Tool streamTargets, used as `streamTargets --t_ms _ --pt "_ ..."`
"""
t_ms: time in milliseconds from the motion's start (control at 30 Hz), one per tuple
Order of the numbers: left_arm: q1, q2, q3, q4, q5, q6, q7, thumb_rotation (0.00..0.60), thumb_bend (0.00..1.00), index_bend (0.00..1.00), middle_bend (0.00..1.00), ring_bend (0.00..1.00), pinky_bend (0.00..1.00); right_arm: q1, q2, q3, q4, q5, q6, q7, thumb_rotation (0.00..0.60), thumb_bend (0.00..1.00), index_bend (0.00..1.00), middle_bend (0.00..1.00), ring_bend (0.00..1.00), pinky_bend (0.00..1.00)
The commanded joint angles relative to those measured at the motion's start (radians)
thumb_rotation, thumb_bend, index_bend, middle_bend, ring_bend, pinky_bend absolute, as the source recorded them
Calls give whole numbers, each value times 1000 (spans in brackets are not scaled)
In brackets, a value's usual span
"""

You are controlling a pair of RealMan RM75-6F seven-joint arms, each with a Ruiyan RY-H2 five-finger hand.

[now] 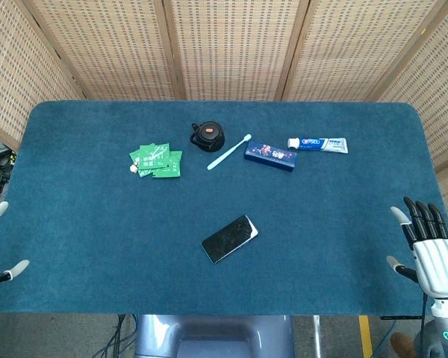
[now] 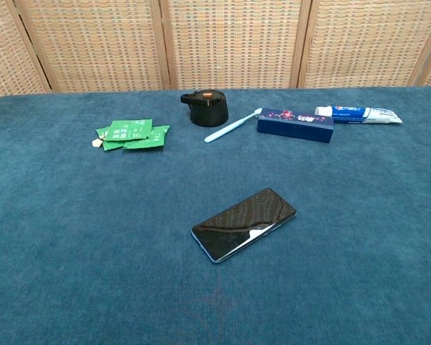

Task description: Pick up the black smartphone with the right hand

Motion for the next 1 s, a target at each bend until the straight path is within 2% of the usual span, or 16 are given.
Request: streamTargets --t_ms 33,200,333,533,700,833,1000 --pt "3 1 3 -2 7 5 1 600 0 0 0 0 0 2 -1 -4 1 -2 -10 -1 600 0 0 0 0 0" --pt "-4 -6 2 4 7 -8 16 600 0 0 0 0 0 61 1 -22 29 -71 -81 22 600 0 0 0 0 0" --pt "-24 -18 -9 -1 -21 -45 48 600 0 0 0 0 0 199 31 -32 23 -145 -258 58 600 0 0 0 0 0" --pt "-52 -40 -34 4 -94 -101 90 600 0 0 0 0 0 375 29 -9 -53 -145 -496 112 600 0 0 0 0 0" --pt "-75 -56 -52 20 -152 -147 112 600 0 0 0 0 0 505 -35 1 -81 -107 -699 117 600 0 7 0 0 0" --pt "-90 -59 -66 26 -192 -175 123 600 0 0 0 0 0 561 -131 19 -66 -34 -804 18 600 0 7 0 0 0" --pt "-96 -60 -73 31 -226 -196 114 600 0 0 0 0 0 623 -244 38 -37 76 -919 -29 600 0 7 0 0 0"
